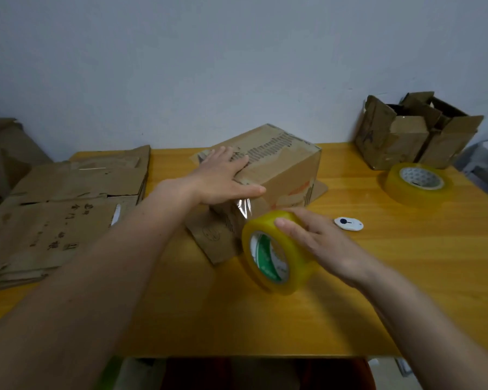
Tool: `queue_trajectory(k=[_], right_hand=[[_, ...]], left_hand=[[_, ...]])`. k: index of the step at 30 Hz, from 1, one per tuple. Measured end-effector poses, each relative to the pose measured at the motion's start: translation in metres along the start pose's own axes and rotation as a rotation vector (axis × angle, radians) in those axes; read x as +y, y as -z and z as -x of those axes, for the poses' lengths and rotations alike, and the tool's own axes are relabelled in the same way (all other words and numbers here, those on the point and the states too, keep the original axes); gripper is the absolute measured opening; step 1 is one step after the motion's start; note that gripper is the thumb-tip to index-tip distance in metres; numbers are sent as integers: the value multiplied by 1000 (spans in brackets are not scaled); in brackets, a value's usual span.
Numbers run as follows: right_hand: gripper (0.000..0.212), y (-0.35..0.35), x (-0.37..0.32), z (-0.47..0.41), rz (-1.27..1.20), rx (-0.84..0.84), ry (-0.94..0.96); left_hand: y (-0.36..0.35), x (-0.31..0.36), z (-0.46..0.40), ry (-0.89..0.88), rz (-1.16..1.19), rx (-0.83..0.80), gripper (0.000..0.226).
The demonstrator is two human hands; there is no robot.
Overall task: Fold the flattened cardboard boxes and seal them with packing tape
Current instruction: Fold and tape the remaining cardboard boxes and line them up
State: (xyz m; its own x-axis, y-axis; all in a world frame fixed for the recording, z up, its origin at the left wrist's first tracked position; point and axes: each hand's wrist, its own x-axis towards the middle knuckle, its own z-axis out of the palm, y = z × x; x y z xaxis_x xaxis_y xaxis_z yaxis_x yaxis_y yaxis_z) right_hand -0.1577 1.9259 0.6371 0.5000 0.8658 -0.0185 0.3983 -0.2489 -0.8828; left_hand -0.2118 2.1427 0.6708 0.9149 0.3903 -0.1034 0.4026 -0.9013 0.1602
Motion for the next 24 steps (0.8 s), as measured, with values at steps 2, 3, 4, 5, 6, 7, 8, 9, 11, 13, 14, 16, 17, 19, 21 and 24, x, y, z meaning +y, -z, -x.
queue_trajectory(k=[2, 3, 4, 5, 6, 7, 8, 9, 11, 13, 14, 16, 17, 19, 21, 24], right_hand=[[66, -5, 2, -1, 6, 14, -12], [63, -6, 2, -4, 20, 24, -22], [58, -7, 2, -7, 36, 37, -38], [53, -7, 3, -9, 53, 49, -53], [50, -8, 4, -10, 55, 48, -57], [47, -9, 7, -11, 33, 32, -60], [45, -10, 9, -10, -6, 1, -69], [43, -8, 12, -9, -53, -31, -77], [38, -1, 21, -10, -130, -30, -77], [33, 13, 42, -23, -6, 187, -91], [33, 23, 58, -32, 190, 326, -139], [35, 41, 87, -44, 605, 430, -313], [36, 47, 100, -46, 743, 382, -408], [33, 51, 119, -45, 881, 267, -499], [28, 51, 129, -42, 883, 302, -416], [12, 53, 124, -38, 643, 386, -343]], left_hand=[[4, 1, -4, -25, 16, -10, 90], [6, 2, -6, -30, 3, -26, 88], [9, 4, -7, -32, -28, -39, 86], [11, 6, -6, -33, -84, -36, 84], [12, 10, -5, -32, -154, -9, 80], [11, 15, -1, -35, -216, 45, 75], [7, 20, 4, -42, -254, 117, 70], [2, 26, 10, -46, -257, 197, 66], [-10, 32, 18, -45, -205, 318, 63], [-18, 30, 20, -52, -159, 383, 62], [-20, 28, 20, -66, -132, 403, 60], [-23, 22, 19, -116, -72, 437, 57], [-24, 18, 19, -146, -43, 452, 56], [-26, 8, 17, -191, 5, 458, 53], [-27, -1, 15, -227, 72, 449, 51], [-25, -6, 11, -259, 162, 433, 47]])
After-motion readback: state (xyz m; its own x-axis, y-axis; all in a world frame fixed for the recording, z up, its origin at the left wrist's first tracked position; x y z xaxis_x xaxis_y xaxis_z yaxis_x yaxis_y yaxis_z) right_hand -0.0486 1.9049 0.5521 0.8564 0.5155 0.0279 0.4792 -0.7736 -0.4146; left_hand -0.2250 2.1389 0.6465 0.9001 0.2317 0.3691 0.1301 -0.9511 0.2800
